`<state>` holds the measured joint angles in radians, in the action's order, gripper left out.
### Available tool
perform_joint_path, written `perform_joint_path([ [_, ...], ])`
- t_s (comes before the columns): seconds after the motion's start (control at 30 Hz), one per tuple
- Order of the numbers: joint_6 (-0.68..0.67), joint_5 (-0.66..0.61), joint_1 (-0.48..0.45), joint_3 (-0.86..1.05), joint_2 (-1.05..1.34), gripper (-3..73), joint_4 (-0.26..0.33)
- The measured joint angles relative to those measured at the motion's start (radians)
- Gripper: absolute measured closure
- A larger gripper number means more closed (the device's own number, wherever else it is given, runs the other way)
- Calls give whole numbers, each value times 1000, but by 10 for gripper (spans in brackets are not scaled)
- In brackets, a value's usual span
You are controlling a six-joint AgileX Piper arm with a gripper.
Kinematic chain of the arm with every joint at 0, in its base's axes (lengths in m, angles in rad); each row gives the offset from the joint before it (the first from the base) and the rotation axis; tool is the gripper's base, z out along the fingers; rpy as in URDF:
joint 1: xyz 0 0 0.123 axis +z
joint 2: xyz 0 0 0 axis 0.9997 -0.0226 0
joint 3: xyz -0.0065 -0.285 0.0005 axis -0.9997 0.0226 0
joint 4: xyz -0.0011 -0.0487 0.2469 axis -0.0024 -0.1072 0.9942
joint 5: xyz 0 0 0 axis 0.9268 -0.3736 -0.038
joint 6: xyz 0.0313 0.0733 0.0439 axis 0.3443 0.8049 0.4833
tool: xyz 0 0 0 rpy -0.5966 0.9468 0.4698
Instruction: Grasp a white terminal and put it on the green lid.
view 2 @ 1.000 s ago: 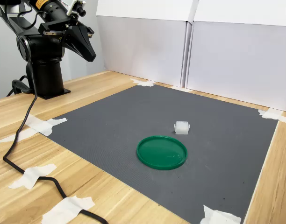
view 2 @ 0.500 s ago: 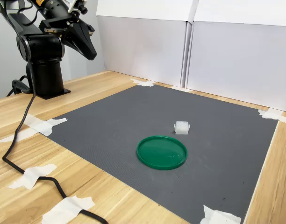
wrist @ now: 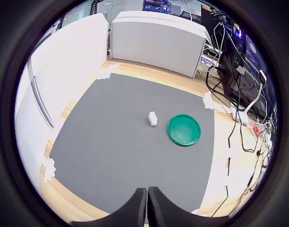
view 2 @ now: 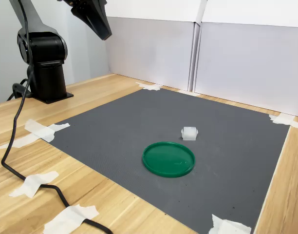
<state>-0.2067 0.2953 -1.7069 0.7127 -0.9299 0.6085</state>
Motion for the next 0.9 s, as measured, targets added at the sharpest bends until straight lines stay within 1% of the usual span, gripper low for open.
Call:
perform_joint_path([
  [0.1,-19,-39,0,-63,-73,668,-30],
  [0.2,-65,-95,0,-131,-158,588,-37],
  [0.33,-117,-152,0,-215,-268,412,-42],
  [0.43,-142,-159,0,-273,-335,243,-53],
  [0.5,-157,-159,0,-313,-376,152,-64],
  [0.6,-189,-160,0,-378,-443,49,-72],
  [0.67,-219,-162,0,-435,-486,15,-71],
  [0.8,-291,-210,3,-533,-562,3,-64],
  [0.87,-304,-229,28,-560,-594,3,-76],
  [0.9,-300,-234,51,-572,-613,5,-91],
])
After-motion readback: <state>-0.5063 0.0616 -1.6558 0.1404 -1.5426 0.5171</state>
